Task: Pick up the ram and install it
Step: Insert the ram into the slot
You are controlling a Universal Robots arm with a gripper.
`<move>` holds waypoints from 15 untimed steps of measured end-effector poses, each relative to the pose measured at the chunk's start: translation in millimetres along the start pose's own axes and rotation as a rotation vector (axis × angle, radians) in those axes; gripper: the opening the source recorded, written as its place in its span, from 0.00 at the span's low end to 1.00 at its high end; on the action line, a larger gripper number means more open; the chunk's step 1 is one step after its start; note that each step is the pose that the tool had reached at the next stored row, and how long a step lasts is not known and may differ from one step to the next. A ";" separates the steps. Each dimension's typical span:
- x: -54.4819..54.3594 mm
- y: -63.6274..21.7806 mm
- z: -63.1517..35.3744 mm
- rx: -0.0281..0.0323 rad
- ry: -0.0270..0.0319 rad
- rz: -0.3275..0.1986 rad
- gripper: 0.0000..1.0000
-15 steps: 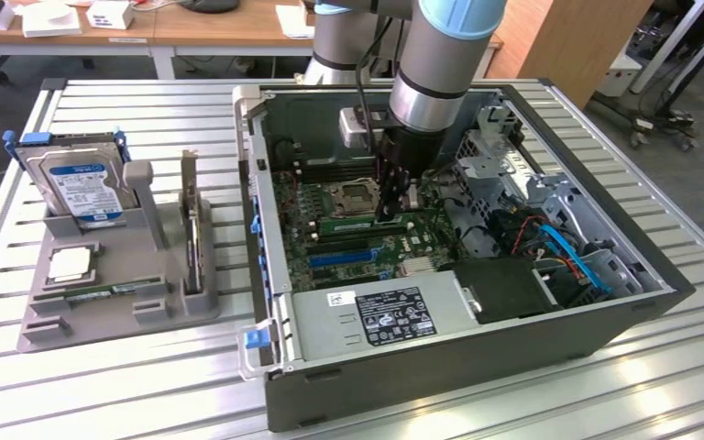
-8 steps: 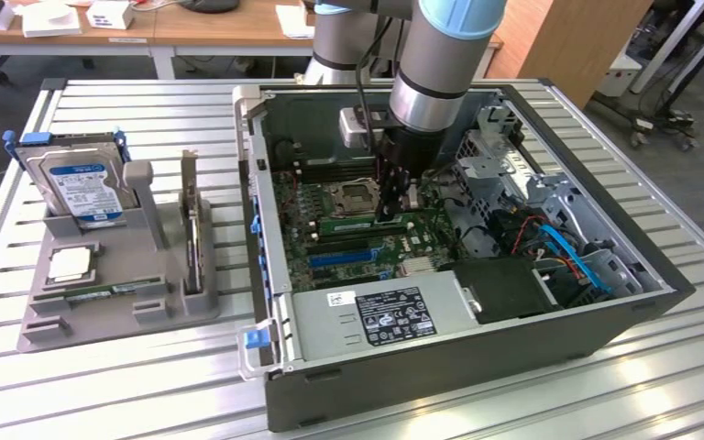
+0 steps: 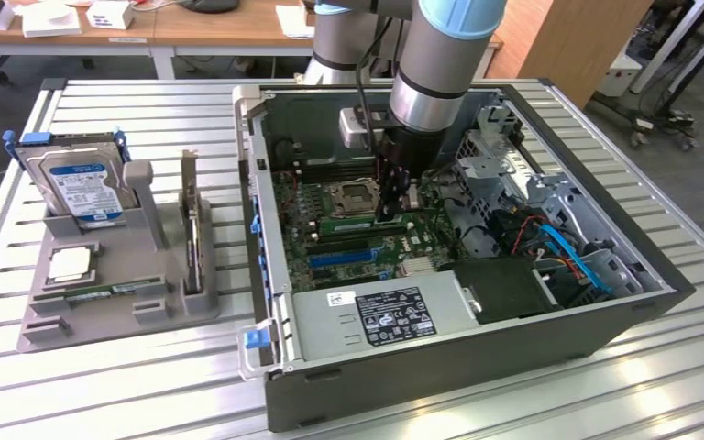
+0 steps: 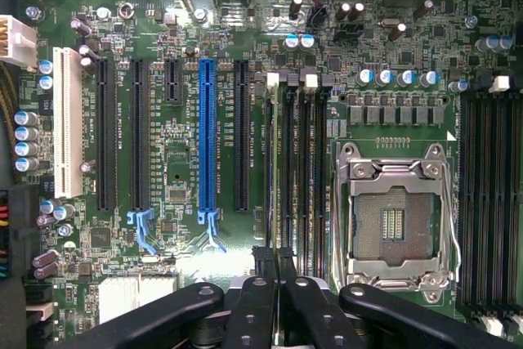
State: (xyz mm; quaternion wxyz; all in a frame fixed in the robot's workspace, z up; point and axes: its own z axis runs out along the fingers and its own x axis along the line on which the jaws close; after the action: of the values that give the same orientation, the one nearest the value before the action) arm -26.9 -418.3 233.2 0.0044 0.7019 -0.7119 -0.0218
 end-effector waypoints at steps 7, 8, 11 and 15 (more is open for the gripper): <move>0.0 -0.5 0.4 -0.0001 0.0002 -0.005 0.11; 0.0 -0.6 0.4 -0.0001 0.0002 -0.004 0.11; 0.0 -0.6 0.4 -0.0001 0.0002 -0.004 0.11; -0.2 -0.7 0.5 0.0000 0.0000 -0.005 0.11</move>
State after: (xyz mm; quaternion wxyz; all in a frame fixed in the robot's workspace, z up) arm -26.2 -418.0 232.7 0.0044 0.7035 -0.7103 -0.0219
